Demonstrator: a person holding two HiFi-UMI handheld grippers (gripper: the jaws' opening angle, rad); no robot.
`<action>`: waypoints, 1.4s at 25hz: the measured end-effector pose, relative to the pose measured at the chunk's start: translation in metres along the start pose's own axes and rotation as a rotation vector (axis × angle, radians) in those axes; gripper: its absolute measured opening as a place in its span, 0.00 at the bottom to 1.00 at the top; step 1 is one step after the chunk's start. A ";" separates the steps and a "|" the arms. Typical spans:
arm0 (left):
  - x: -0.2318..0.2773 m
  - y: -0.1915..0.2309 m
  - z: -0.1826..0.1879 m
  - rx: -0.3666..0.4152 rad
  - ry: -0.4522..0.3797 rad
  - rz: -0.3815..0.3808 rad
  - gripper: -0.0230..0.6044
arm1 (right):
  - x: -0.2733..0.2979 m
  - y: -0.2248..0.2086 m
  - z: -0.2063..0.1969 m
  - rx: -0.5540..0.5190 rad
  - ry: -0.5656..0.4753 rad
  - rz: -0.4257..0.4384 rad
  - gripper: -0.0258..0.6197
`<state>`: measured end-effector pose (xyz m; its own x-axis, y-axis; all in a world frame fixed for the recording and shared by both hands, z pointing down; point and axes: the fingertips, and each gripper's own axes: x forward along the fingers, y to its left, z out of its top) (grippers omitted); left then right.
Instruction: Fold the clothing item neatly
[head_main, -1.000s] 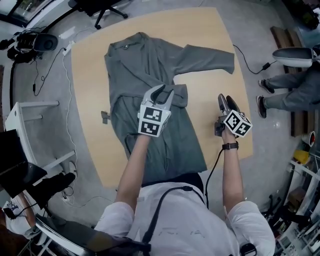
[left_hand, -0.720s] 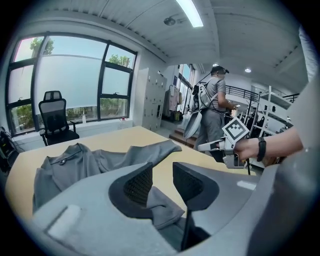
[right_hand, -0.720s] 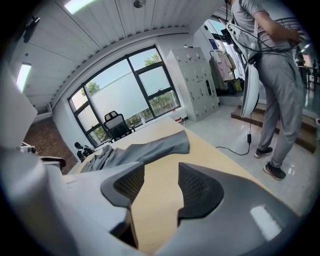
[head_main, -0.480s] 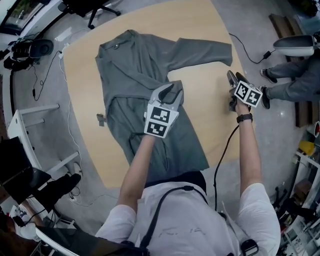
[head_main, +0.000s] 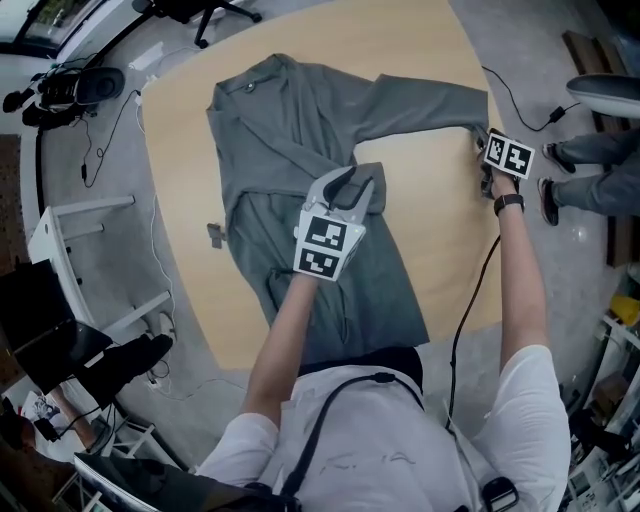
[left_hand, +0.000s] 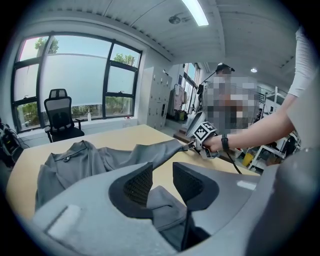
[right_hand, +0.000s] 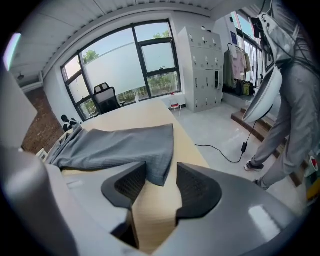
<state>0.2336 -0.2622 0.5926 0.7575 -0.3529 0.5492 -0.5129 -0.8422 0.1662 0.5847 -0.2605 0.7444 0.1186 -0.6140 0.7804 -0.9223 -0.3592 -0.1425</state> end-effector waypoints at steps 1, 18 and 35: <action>-0.001 0.002 -0.001 0.000 0.001 0.004 0.25 | 0.003 -0.001 -0.001 -0.006 0.009 -0.014 0.34; -0.026 0.010 0.011 -0.093 -0.059 0.008 0.25 | -0.028 0.070 0.057 -0.188 -0.094 0.012 0.11; -0.173 0.118 0.005 -0.266 -0.260 0.242 0.25 | -0.159 0.406 0.115 -0.469 -0.282 0.512 0.11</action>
<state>0.0435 -0.3023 0.5133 0.6617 -0.6465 0.3797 -0.7483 -0.6006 0.2815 0.2339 -0.3892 0.4923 -0.3362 -0.8032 0.4918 -0.9400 0.3184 -0.1225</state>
